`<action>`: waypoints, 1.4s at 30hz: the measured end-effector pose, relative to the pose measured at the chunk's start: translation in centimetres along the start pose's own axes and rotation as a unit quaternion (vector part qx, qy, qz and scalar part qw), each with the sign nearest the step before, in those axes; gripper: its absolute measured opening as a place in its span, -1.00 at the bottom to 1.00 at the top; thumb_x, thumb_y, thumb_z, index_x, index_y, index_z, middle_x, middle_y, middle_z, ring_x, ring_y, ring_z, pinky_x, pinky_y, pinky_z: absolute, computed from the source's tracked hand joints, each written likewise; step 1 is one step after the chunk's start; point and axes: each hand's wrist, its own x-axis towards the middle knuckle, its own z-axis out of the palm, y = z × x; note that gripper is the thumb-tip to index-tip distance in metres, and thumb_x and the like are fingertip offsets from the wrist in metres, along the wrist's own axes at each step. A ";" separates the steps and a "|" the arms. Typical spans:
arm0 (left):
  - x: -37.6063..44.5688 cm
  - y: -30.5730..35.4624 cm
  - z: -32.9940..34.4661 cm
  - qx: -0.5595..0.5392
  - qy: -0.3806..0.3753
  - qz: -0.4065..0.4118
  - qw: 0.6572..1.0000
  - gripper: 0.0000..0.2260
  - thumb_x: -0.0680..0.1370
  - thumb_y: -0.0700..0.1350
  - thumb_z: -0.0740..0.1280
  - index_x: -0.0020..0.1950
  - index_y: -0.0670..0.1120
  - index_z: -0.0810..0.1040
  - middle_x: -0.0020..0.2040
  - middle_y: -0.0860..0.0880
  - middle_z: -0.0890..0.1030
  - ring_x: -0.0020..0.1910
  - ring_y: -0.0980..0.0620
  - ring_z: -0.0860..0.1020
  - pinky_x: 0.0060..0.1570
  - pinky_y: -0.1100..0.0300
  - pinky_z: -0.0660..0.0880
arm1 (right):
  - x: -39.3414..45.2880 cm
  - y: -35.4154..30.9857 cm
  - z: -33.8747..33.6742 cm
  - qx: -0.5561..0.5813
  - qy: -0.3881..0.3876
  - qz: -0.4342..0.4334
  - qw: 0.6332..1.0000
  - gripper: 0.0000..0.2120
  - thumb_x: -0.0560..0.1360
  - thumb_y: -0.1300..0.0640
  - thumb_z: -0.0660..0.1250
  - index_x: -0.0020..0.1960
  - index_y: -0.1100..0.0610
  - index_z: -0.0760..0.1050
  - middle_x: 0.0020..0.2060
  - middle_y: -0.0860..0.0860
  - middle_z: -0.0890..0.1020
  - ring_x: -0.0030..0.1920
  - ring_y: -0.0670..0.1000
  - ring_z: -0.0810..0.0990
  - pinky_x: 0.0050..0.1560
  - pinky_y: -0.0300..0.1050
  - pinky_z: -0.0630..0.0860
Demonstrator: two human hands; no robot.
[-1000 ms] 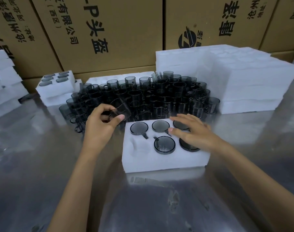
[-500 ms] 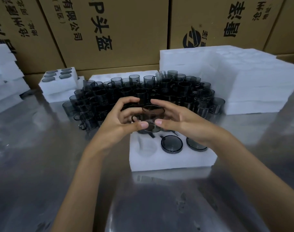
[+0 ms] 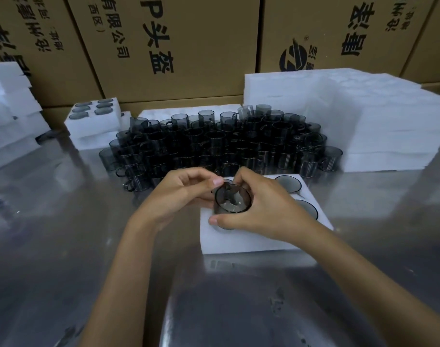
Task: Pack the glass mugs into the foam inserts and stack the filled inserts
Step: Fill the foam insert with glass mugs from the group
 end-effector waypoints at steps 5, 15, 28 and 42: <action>-0.1 0.1 -0.4 0.014 -0.011 -0.009 1.000 -0.77 0.39 0.01 0.53 -0.09 -0.11 0.66 0.02 -0.14 0.71 -0.01 -0.06 0.69 -0.08 0.22 0.60 | -0.4 0.0 0.0 -0.033 -0.014 -0.042 0.998 -0.44 0.15 -0.54 0.41 -0.08 -0.24 0.31 -0.10 -0.46 0.48 -0.10 -0.31 0.49 -0.29 -0.25 0.34; -0.2 0.3 -0.7 0.045 0.016 -0.041 0.998 -0.60 0.33 0.03 0.55 0.03 -0.20 0.63 -0.08 -0.15 0.71 -0.22 -0.07 0.68 -0.24 0.19 0.60 | -0.7 2.1 -0.7 0.112 -0.132 -0.010 0.985 -0.52 0.33 -0.37 0.41 0.22 -0.37 0.44 -0.15 0.02 0.54 -0.29 -0.18 0.46 -0.21 -0.20 0.49; -0.6 -0.1 -1.8 0.085 -0.031 -0.171 0.981 -0.34 0.21 0.31 0.57 0.23 0.10 0.53 -0.23 -0.01 0.59 -0.33 0.04 0.55 -0.46 0.18 0.48 | 0.6 2.2 -2.0 0.152 -0.140 0.051 0.977 -0.73 0.63 -0.09 0.26 0.03 0.02 0.68 -0.32 -0.07 0.66 -0.35 -0.17 0.52 -0.32 -0.33 0.43; -0.1 -0.7 -2.5 0.007 -0.115 -0.218 0.969 -0.18 0.17 0.17 0.66 0.36 0.06 0.44 -0.20 -0.13 0.62 -0.24 -0.08 0.63 -0.40 0.08 0.61 | 1.6 2.1 -1.7 0.154 -0.146 0.058 0.975 -0.81 0.60 -0.03 0.33 -0.03 -0.02 0.71 -0.36 -0.07 0.67 -0.41 -0.16 0.51 -0.43 -0.44 0.36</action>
